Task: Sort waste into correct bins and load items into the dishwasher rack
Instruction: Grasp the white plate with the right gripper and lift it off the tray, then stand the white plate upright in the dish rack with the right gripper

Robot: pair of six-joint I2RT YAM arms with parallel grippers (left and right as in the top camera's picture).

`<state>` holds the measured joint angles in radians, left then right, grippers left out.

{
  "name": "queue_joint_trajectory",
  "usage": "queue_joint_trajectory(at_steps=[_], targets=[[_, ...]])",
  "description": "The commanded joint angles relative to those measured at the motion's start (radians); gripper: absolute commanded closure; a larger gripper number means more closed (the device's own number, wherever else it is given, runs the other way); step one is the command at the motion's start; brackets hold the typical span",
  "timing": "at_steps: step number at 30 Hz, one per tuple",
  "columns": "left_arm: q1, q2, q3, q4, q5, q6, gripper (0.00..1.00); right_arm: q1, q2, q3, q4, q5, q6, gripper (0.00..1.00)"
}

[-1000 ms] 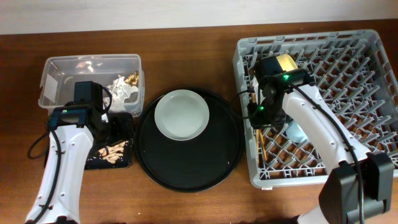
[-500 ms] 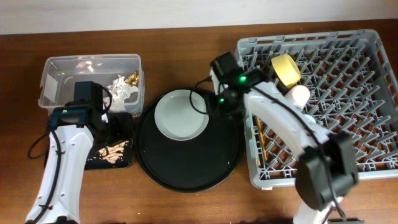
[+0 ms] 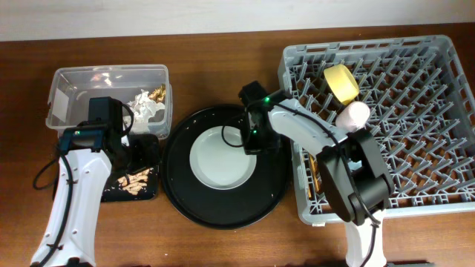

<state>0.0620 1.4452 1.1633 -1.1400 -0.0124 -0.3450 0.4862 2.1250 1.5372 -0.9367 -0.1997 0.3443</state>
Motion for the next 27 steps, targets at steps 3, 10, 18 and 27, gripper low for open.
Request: queue_joint_trajectory(at_steps=[3,10,18,27], targets=[[0.0,-0.015,0.002,0.002,-0.01,-0.009,0.01,-0.101,-0.294,0.001,-0.07,0.179,-0.022,0.96],[0.0,-0.015,0.002,0.003,-0.01,-0.01,0.01,-0.2,-0.608,0.0,-0.037,0.857,-0.033,0.96],[0.0,-0.015,0.002,0.003,-0.01,-0.01,0.01,-0.198,-0.449,0.0,-0.109,0.911,-0.013,0.96],[0.0,-0.015,0.002,0.003,0.007,-0.01,0.01,-0.073,-0.414,0.0,-0.119,0.438,-0.014,0.6]])
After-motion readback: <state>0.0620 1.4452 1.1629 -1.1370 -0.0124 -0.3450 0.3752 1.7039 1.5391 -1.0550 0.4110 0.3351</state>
